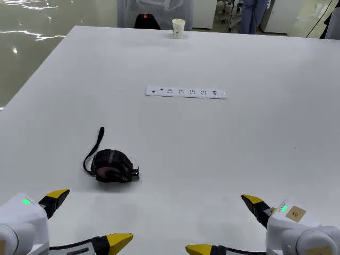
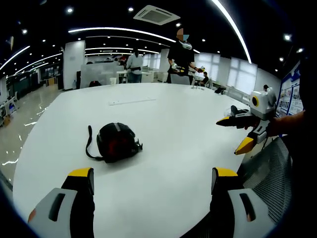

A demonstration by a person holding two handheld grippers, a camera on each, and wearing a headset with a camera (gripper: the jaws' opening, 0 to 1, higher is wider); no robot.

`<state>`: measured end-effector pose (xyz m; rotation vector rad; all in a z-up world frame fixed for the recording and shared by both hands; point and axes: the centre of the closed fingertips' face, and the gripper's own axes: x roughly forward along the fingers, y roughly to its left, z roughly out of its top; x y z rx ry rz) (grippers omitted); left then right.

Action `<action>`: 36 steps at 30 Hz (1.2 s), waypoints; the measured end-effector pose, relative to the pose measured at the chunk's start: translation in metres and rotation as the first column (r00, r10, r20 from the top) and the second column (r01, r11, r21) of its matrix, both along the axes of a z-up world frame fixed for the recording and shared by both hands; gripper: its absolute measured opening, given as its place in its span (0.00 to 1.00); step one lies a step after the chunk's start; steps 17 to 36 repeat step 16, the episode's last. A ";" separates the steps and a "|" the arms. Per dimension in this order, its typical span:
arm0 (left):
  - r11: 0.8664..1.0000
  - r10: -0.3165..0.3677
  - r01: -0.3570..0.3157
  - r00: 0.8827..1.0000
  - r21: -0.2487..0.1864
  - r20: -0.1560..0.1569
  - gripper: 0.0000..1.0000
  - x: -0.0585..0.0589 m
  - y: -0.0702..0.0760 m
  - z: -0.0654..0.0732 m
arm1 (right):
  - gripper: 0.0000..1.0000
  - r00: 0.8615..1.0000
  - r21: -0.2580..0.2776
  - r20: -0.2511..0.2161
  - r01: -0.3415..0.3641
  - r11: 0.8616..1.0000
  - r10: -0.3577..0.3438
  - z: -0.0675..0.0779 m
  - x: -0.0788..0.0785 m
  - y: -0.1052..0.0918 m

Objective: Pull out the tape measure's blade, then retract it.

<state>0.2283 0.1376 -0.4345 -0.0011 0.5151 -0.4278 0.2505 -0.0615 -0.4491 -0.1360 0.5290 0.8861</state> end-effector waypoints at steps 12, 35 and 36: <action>1.000 -0.007 0.007 1.000 0.003 0.005 0.97 0.002 0.000 0.000 | 0.99 1.000 -0.001 0.004 0.000 1.000 0.000 0.002 0.001 0.000; 1.000 -0.009 0.009 1.000 0.001 0.007 0.98 0.002 0.000 0.001 | 0.99 1.000 -0.001 0.003 0.001 1.000 -0.001 0.002 0.001 0.000; 1.000 -0.009 0.009 1.000 0.001 0.007 0.98 0.002 0.000 0.001 | 0.99 1.000 -0.001 0.003 0.001 1.000 -0.001 0.002 0.001 0.000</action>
